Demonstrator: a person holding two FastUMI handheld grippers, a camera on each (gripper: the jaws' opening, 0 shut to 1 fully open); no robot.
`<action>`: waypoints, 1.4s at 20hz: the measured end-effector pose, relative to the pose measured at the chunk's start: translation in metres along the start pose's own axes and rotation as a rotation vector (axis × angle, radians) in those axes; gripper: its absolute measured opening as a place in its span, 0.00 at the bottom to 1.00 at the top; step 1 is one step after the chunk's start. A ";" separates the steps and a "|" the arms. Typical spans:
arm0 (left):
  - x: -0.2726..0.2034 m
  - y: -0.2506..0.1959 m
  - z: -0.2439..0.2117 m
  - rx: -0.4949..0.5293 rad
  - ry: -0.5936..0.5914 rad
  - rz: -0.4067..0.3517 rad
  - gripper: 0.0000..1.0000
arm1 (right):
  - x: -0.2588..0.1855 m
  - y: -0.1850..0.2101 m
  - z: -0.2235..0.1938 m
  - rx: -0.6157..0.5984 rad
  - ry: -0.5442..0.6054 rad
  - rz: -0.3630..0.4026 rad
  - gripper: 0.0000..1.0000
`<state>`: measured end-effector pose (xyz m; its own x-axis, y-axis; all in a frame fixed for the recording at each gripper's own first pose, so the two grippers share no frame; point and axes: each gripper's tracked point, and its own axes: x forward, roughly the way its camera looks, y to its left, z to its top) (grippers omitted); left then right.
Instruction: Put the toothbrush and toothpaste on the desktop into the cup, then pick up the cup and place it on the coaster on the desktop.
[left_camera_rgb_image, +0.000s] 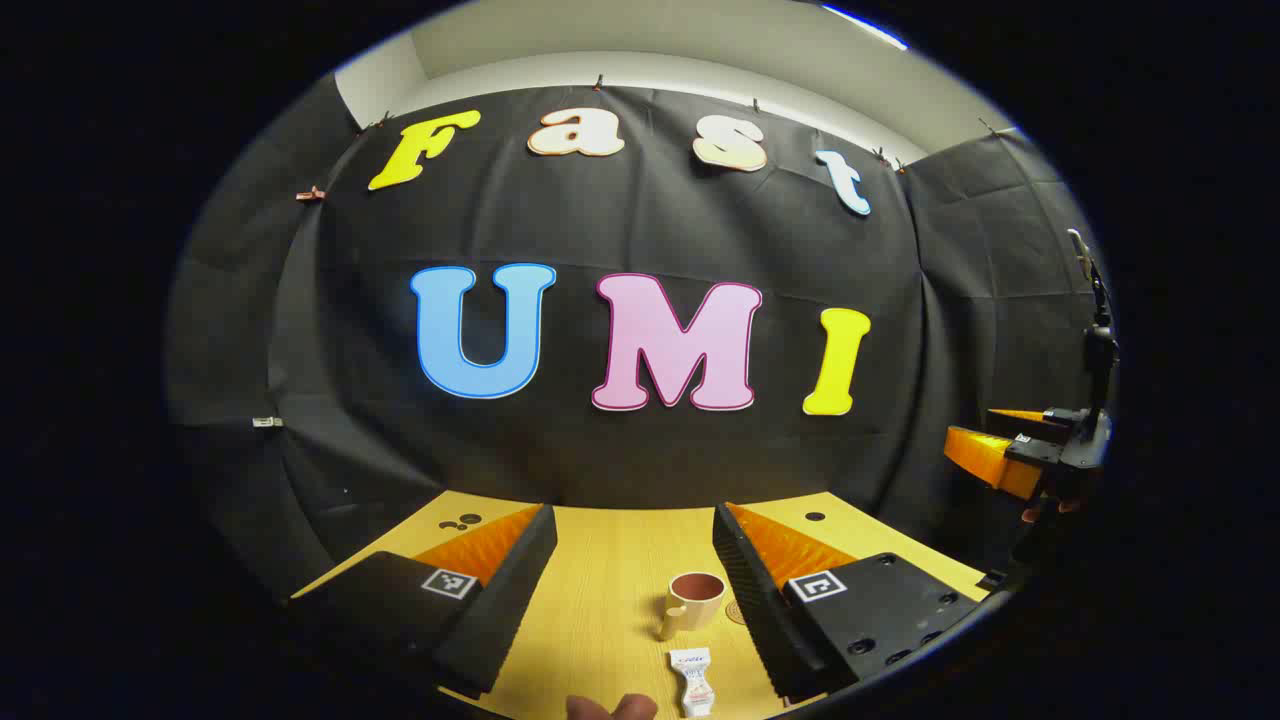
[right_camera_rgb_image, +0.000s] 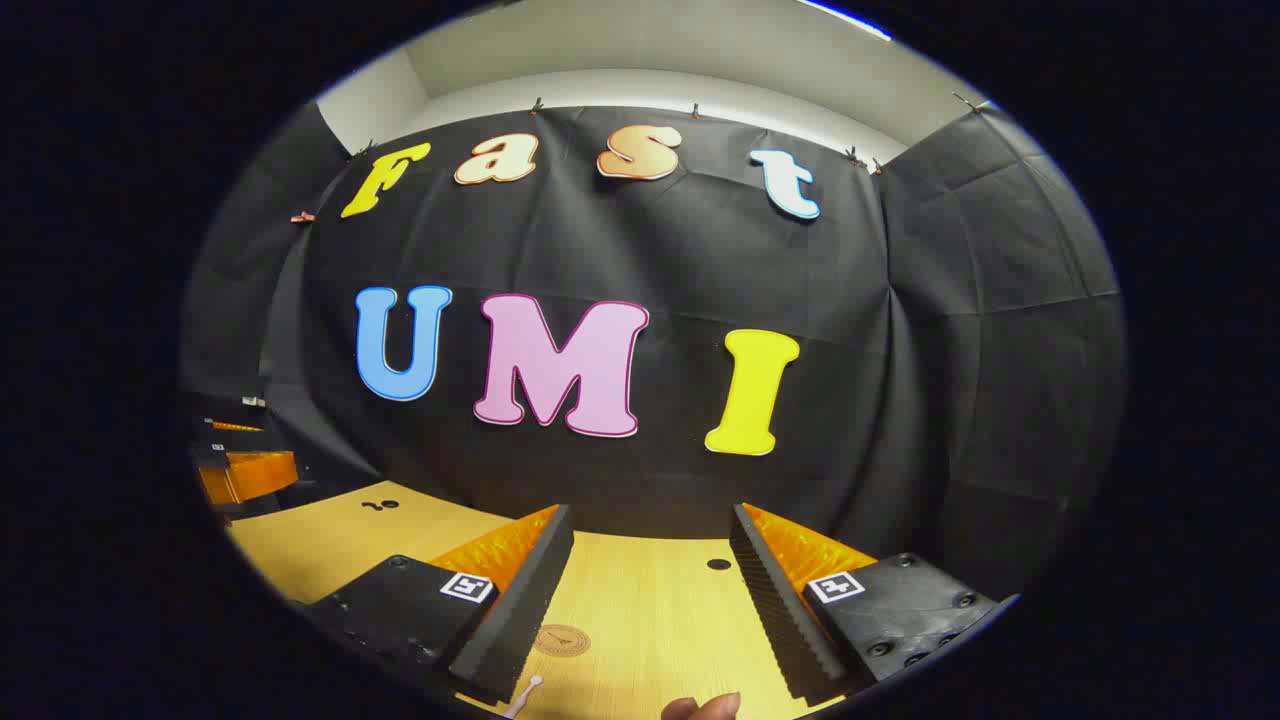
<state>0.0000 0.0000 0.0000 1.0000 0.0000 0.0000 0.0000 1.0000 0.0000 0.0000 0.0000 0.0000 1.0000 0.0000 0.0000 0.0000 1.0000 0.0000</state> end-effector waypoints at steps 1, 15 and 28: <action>0.001 -0.002 -0.003 0.001 0.008 -0.001 0.97 | 0.002 0.000 -0.004 0.003 0.010 0.003 0.97; 0.009 -0.024 -0.045 0.018 0.137 -0.019 0.97 | -0.001 0.002 -0.040 0.010 0.093 0.031 0.97; 0.018 -0.076 -0.242 -0.016 0.724 -0.045 0.98 | -0.015 -0.029 -0.065 -0.005 0.176 0.012 0.97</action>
<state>0.0182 -0.0764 -0.2418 0.7483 -0.0470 -0.6617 0.0358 0.9989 -0.0305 -0.0151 -0.0294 -0.0654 0.9845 0.0115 -0.1750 -0.0124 0.9999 -0.0042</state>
